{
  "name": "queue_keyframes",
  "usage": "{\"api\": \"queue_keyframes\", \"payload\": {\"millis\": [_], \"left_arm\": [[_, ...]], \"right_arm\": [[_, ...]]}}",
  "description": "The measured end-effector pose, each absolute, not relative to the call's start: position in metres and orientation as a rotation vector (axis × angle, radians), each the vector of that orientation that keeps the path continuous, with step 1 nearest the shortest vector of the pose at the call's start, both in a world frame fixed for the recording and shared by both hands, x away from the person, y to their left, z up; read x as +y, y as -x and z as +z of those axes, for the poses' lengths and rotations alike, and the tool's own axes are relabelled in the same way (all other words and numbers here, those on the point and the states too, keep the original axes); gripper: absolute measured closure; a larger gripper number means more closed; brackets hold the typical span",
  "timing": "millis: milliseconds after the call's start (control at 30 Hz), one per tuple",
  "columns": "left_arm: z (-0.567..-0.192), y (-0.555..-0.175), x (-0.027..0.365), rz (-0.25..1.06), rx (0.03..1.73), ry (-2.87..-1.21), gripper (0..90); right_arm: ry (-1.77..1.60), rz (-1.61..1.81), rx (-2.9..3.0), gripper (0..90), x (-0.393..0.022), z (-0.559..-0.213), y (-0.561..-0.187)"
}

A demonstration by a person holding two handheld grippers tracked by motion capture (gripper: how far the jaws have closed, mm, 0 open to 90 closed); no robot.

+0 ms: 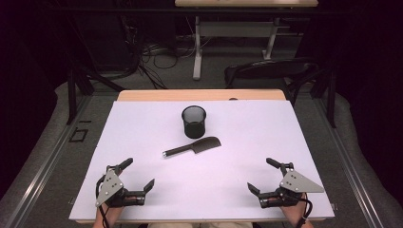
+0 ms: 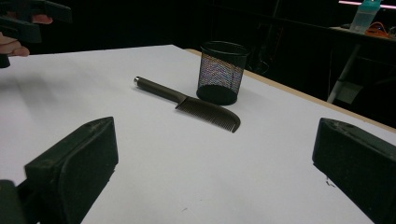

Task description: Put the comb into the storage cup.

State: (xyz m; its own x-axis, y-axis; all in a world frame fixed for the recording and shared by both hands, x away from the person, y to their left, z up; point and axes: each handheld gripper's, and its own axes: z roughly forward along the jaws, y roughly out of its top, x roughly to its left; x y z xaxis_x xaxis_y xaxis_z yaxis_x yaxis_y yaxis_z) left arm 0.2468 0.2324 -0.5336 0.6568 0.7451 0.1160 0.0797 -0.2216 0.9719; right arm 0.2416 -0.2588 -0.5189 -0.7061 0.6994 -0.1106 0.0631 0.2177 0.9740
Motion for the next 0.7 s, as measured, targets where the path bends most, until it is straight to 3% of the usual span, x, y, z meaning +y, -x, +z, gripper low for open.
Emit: {"api": "queue_keyframes", "payload": {"millis": [700], "left_arm": [[-0.5282, -0.2526, 0.2310, 0.725, 0.696, -1.715, 0.7]], "right_arm": [[-0.707, 1.514, 1.973, 0.0, -0.2575, -0.5209, -0.2448]]}}
